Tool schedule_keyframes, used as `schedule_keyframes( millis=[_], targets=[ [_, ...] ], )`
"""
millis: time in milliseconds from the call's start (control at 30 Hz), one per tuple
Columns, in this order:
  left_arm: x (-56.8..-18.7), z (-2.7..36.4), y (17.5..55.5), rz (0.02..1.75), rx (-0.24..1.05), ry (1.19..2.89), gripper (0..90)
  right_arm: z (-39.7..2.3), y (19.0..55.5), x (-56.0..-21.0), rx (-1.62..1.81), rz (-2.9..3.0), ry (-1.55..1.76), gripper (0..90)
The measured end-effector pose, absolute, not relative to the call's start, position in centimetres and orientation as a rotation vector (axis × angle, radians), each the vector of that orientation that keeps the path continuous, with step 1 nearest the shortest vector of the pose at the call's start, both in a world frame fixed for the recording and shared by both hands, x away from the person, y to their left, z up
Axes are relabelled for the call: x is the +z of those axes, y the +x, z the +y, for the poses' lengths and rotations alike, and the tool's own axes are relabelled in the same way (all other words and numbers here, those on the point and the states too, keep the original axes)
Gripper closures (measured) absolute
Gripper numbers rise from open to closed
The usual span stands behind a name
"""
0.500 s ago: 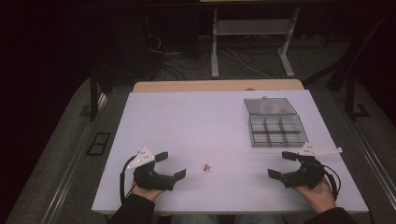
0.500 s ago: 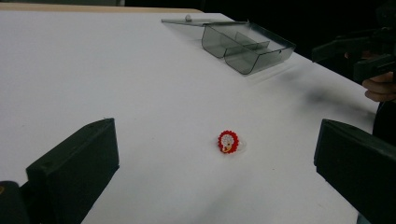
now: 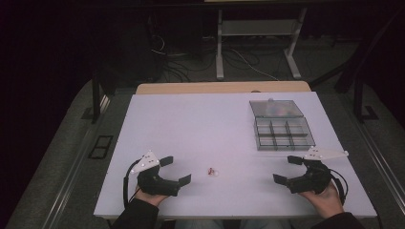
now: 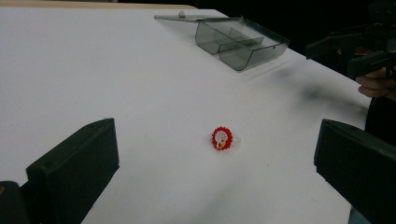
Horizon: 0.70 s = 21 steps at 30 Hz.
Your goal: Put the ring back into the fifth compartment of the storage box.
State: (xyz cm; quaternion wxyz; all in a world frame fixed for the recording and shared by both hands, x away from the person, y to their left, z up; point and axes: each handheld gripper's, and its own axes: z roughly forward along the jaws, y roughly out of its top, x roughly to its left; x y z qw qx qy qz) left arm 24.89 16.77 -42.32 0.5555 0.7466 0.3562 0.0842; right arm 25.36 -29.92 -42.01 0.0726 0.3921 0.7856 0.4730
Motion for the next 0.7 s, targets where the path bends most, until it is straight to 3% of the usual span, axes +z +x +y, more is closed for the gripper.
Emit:
schedule_keyframes(
  millis=[700],
  targets=[
    [-42.4, 16.73, 24.68, 0.83, 0.187, 1.788, 0.0, -29.99, 25.15, -41.41, 1.4, 2.362, 1.171, 0.2]
  ],
)
